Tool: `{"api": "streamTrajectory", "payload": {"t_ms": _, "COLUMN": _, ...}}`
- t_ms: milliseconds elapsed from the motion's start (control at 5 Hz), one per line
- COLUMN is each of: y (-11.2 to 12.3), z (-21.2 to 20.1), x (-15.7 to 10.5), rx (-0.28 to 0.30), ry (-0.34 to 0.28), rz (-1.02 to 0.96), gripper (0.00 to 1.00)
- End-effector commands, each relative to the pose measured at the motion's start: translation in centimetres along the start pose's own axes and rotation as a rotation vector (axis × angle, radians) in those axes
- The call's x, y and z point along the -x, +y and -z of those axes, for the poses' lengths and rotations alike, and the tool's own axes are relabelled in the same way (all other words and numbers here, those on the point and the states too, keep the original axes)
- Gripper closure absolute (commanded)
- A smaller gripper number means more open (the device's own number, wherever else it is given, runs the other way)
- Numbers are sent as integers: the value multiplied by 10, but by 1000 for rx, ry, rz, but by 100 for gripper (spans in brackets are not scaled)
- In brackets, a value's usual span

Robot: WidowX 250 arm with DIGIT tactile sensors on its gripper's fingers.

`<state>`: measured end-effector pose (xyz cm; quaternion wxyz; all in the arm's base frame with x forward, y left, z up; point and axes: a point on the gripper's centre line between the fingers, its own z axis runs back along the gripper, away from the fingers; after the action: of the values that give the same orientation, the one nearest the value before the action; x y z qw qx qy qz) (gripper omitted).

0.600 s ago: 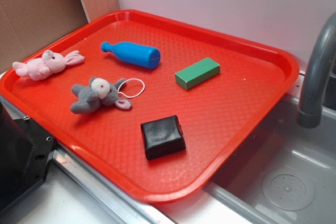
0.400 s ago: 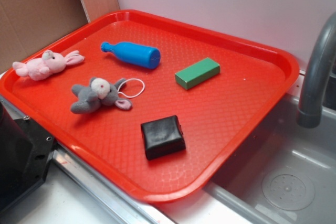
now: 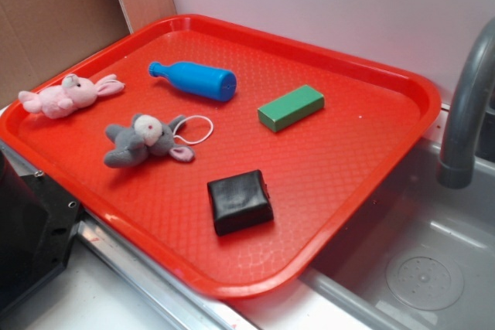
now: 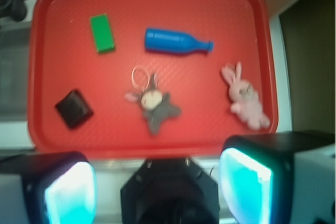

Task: Grab the blue bottle.

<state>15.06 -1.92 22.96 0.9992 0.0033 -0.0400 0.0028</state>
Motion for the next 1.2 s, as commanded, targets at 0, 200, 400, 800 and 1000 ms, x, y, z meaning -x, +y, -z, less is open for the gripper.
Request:
{"api": "streamTrajectory", "payload": {"t_ms": 0, "y": 13, "z": 17, "x": -72, "rx": 9, "ry": -62, "rz": 376, "gripper": 0}}
{"api": "streamTrajectory", "payload": {"t_ms": 200, "y": 26, "z": 44, "x": -93, "rx": -35, "ry": -14, "rz": 635, "gripper": 0}}
{"api": "streamTrajectory", "payload": {"t_ms": 400, "y": 24, "z": 61, "x": -111, "rx": -62, "ry": 22, "rz": 890, "gripper": 0}}
{"api": "streamTrajectory", "payload": {"t_ms": 800, "y": 18, "z": 82, "x": -118, "rx": -41, "ry": 74, "rz": 1203, "gripper": 0}}
{"api": "streamTrajectory", "payload": {"t_ms": 1000, "y": 20, "z": 97, "x": -116, "rx": -47, "ry": 105, "rz": 1192, "gripper": 0}}
